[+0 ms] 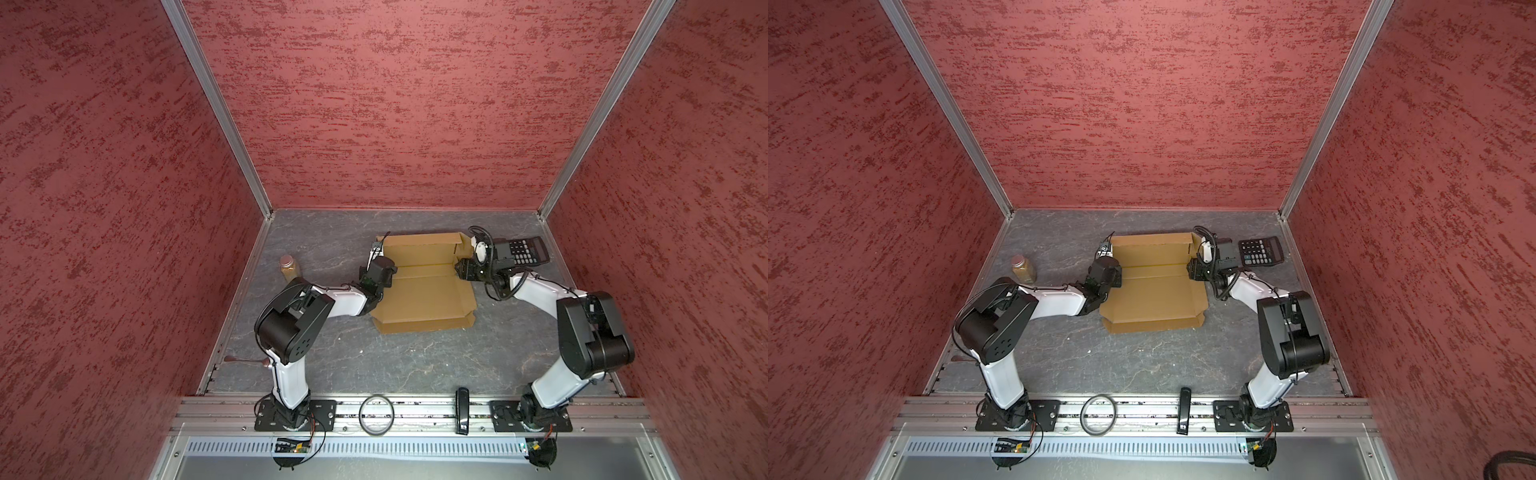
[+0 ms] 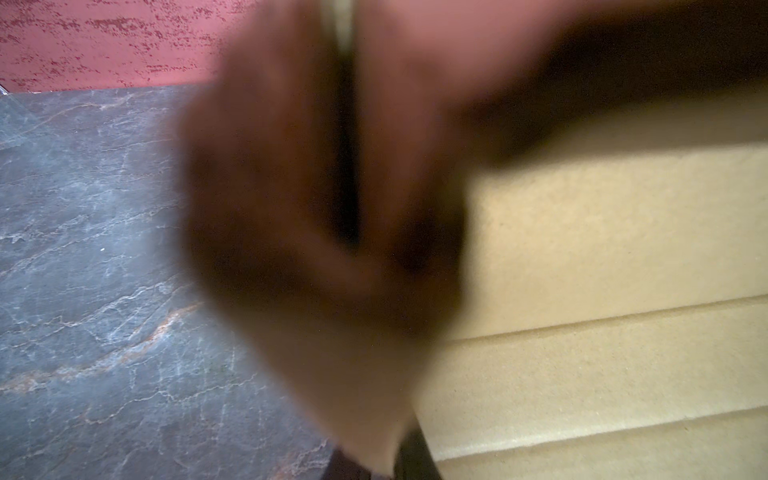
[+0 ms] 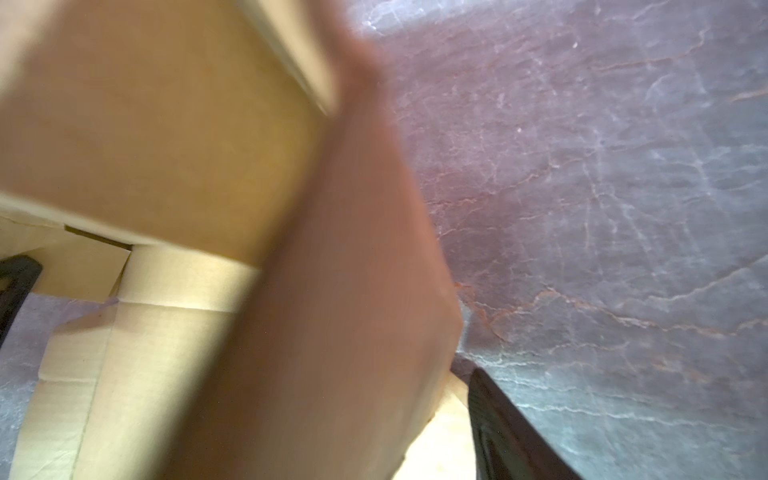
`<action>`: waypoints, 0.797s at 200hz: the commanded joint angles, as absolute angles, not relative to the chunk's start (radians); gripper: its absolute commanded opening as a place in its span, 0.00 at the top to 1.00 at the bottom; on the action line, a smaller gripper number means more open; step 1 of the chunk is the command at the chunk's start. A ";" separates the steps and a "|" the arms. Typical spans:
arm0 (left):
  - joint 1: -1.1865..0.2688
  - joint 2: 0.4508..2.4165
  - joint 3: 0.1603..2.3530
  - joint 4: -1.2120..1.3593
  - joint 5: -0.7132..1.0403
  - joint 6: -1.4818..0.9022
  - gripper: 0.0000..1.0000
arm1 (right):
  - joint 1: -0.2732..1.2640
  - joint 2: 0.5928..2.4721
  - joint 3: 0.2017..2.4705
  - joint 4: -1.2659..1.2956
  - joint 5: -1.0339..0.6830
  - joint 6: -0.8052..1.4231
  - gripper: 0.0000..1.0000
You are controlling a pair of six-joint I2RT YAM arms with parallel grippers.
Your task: Fold the paper box
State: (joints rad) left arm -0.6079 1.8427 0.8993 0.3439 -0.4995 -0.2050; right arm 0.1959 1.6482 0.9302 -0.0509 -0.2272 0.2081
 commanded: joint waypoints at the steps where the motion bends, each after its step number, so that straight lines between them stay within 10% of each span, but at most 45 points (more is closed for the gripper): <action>1: -0.609 1.847 0.906 0.328 -0.491 -0.198 0.89 | 0.202 1.599 0.922 -0.054 -0.260 0.179 0.30; 159: -0.607 1.828 0.887 0.328 -0.492 -0.195 0.89 | 0.172 1.308 0.758 0.008 -0.304 -0.130 0.10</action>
